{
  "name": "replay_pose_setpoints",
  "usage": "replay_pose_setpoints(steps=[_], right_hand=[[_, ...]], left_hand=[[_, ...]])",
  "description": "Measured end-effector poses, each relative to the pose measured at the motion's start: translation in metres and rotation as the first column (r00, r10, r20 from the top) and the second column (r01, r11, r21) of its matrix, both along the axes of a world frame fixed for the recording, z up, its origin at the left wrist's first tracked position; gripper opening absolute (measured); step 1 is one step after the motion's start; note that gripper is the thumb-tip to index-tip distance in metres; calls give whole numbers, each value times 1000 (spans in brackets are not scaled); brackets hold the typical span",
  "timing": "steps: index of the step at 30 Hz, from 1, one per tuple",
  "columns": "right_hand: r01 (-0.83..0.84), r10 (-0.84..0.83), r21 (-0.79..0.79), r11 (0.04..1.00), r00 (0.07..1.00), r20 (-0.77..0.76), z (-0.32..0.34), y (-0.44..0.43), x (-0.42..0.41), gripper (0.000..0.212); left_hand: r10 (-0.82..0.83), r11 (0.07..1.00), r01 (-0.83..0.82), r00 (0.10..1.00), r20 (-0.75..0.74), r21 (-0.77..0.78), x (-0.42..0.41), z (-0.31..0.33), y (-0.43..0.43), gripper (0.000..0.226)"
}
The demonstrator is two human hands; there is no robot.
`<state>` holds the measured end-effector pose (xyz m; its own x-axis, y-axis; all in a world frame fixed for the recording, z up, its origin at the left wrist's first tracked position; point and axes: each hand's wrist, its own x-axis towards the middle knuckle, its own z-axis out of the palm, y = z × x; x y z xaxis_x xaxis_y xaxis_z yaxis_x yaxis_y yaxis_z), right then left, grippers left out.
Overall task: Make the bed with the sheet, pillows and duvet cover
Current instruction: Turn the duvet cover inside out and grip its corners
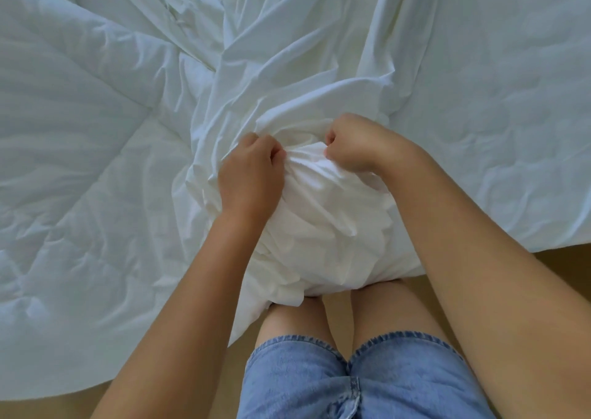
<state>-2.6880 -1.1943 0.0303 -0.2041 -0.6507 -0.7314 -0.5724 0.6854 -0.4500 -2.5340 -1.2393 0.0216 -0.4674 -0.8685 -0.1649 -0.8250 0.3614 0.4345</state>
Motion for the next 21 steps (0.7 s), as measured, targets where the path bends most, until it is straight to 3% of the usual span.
replay_pose_setpoints(steps=[2, 4, 7, 11, 14, 17, 21], right_hand=[[-20, 21, 27, 999, 999, -28, 1, -2, 0, 24], [17, -17, 35, 999, 1000, 10, 0, 0, 2, 26], [228, -231, 40, 973, 963, 137, -5, 9, 5, 32], [230, -236, 68, 971, 967, 96, -19, 22, 12, 38], [389, -385, -92, 916, 921, 67, -29, 26, 12, 30], [513, -493, -150, 845, 856, 152, -32, 27, 16, 23], [390, -398, -240, 889, 917, 15, -33, 20, 23, 28]], left_hand=[[-26, 998, 20, 995, -99, -66, -1, 1, 15, 13], [-150, 988, 142, 977, -152, -66, 1, -1, 36, 24], [-336, 941, 328, 933, -126, -79, 15, -10, 54, 29], [-417, 905, 400, 901, -118, -143, 29, -17, 50, 17], [-529, 846, 524, 848, -36, -97, 43, -13, 36, 15], [-549, 832, 553, 832, 83, -38, 60, -6, 9, 15], [-557, 822, 565, 767, 319, 78, 43, -3, -2, 13]])
